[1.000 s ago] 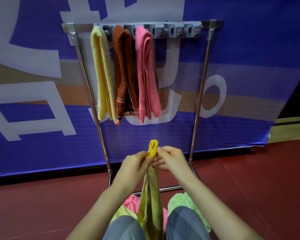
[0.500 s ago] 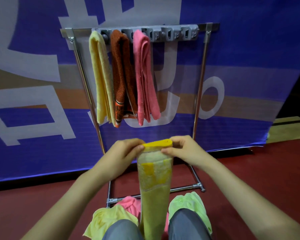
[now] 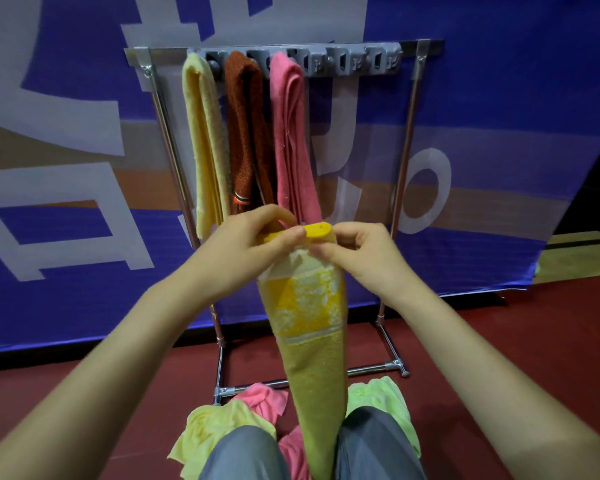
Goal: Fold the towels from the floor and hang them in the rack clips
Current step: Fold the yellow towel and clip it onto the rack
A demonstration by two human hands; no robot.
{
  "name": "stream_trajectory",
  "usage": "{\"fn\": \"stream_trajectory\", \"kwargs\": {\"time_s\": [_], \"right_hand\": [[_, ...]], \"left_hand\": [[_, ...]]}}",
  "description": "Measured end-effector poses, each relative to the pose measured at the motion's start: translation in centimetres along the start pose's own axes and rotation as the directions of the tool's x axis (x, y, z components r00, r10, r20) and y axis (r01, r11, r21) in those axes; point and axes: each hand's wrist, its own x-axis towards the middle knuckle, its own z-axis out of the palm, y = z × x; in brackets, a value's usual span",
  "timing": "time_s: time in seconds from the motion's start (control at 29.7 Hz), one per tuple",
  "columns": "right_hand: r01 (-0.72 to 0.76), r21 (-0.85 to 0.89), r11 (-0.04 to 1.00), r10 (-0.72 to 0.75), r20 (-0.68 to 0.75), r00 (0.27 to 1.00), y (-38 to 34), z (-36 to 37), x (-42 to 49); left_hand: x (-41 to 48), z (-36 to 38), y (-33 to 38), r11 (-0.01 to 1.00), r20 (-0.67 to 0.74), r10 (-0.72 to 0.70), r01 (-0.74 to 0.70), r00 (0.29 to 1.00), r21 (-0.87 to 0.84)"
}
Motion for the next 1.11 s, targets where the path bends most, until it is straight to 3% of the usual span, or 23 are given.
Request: {"fn": "stream_trajectory", "kwargs": {"time_s": [0.2,0.47,0.57,0.77,0.88,1.04,1.11], "right_hand": [[-0.04,-0.05,0.998,0.044,0.081,0.996,0.5,1.0,-0.5],[-0.174,0.113,0.978,0.157,0.142,0.977,2.8,1.7,-2.4],[-0.323,0.128,0.938,0.28,0.27,0.921,6.0,2.1,-4.1],[-0.526,0.035,0.85,0.477,0.375,0.795,11.7,3.9,-6.6],[-0.555,-0.031,0.831,0.524,0.376,0.764,13.6,5.4,-6.6],[-0.577,0.025,0.817,0.541,0.314,0.78,14.7,6.6,-6.4],[-0.556,0.01,0.831,0.518,0.353,0.779,14.3,6.5,-6.0]], "left_hand": [[0.3,1.0,0.4,0.99,0.062,0.065,-0.073,0.996,0.123],[-0.2,1.4,0.4,0.971,0.037,0.095,-0.101,0.995,0.215],[0.1,0.6,0.9,0.972,-0.038,0.127,-0.117,0.991,0.206],[1.3,-2.4,2.4,0.942,-0.08,0.185,-0.154,0.979,0.297],[1.6,-4.5,2.4,0.938,-0.096,0.173,-0.134,0.98,0.32],[1.2,-6.9,0.7,0.911,-0.146,0.118,-0.049,0.982,0.41],[0.8,-7.6,-0.9,0.891,-0.206,0.085,0.019,0.975,0.454]]}}
